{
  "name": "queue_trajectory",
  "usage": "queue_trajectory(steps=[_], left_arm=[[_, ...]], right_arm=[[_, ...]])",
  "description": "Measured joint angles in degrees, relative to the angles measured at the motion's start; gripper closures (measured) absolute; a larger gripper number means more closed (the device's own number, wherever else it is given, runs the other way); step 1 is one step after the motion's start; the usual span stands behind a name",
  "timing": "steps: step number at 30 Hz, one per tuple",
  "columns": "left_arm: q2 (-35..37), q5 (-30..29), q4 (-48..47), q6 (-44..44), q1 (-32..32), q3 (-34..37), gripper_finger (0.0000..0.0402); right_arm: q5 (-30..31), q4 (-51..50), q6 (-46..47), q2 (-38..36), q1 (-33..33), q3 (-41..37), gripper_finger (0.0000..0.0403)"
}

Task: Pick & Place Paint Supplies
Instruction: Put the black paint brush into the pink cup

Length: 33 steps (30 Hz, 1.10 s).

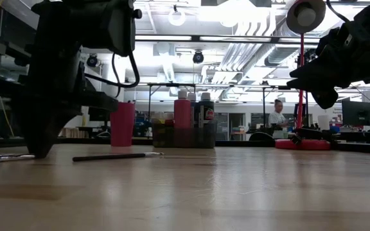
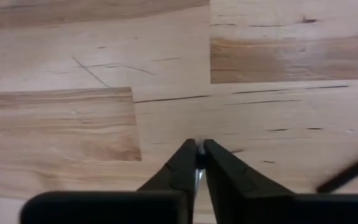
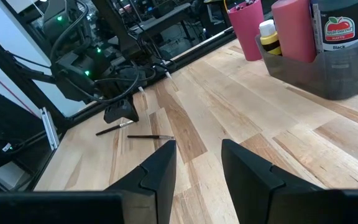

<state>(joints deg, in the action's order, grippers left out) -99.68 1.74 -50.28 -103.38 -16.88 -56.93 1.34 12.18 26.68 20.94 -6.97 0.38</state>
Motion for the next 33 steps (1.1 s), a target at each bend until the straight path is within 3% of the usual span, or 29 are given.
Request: queue_trajectory(steps=[3,9,14,22,33], left_arm=[[0.0,0.0,-0.05,0.22,0.0,0.0,0.0394],[-0.05,-1.01,-0.04,2.95,-0.02,0.06,0.0398],[0.43,-5.97,-1.81,5.65,0.01,-1.51,0.04],[7.35,-23.9,-9.51,10.33,2.72,-6.73,0.0401],[16.37,-63.94,-8.5,34.74,10.55,-11.82,0.0402]], right_arm=[[0.0,0.01,0.0,0.0,-0.01,0.0,0.028],[0.0,0.01,0.0,-0.01,0.0,-0.01,0.028],[0.0,0.0,0.0,-0.01,0.01,0.0,0.028],[0.02,-0.05,0.0,0.0,0.01,0.0,0.028],[-0.02,-0.42,0.0,0.0,0.01,-0.02,0.028]])
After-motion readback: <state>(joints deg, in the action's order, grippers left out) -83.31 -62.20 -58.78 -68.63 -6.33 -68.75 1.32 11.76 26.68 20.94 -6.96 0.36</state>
